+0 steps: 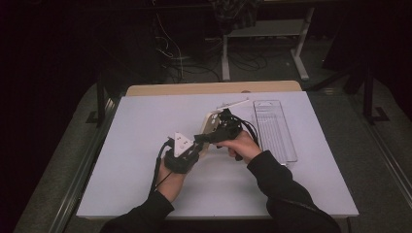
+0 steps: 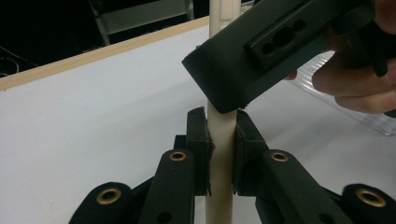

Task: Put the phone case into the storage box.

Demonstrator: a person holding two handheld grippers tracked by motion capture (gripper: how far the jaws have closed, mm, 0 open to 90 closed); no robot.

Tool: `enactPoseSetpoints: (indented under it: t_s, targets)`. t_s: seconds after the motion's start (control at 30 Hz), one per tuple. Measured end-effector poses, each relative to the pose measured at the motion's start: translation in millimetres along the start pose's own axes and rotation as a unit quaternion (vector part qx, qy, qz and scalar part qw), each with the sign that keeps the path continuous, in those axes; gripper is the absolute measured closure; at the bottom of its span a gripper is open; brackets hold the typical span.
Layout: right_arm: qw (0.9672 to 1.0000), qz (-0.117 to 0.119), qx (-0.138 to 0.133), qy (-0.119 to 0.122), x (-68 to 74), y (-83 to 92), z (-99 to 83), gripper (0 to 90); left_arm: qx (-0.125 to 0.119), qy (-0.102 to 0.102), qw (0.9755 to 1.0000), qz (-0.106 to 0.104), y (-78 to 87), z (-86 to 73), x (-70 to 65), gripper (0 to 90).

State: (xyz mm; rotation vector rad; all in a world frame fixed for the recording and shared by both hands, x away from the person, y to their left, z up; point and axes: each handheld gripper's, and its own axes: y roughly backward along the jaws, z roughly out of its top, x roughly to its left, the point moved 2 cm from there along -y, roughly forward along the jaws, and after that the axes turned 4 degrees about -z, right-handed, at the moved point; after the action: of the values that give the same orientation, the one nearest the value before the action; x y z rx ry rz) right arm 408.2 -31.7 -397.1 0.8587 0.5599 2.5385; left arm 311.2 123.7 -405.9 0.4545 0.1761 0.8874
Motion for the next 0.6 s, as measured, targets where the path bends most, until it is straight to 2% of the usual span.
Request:
enactPoseSetpoints:
  t_s: [0.27, 0.4, 0.47, 0.5, 0.53, 0.6]
  targets:
    - [0.9999, 0.002, -0.015, -0.006, -1.3, 1.4, 2.3, 5.8, -0.002, 0.002, 1.0000, 0.001, -0.8, -1.3, -0.4, 80.0]
    - [0.9999, 0.000, -0.015, -0.004, -1.3, 1.6, 2.1, 6.9, 0.004, -0.002, 1.0000, -0.001, -1.3, -1.9, 0.9, 79.7]
    - [0.9999, -0.001, -0.014, -0.005, -1.1, 1.7, 1.8, 7.4, 0.003, 0.003, 1.0000, -0.004, -2.0, -2.2, 0.3, 79.4]
    - [0.9999, -0.002, -0.013, -0.004, -1.1, 1.6, 1.8, 7.6, 0.006, 0.006, 0.9999, -0.006, -2.3, -2.3, 0.2, 79.0]
    - [0.9999, -0.002, -0.012, -0.003, -1.1, 1.6, 1.8, 7.8, 0.015, -0.005, 0.9999, -0.005, -1.8, -2.5, 1.9, 78.1]
    - [0.9999, -0.005, -0.013, -0.001, -1.0, 1.7, 1.9, 8.0, 0.017, -0.001, 0.9998, -0.012, -3.1, -2.6, 1.8, 72.0]
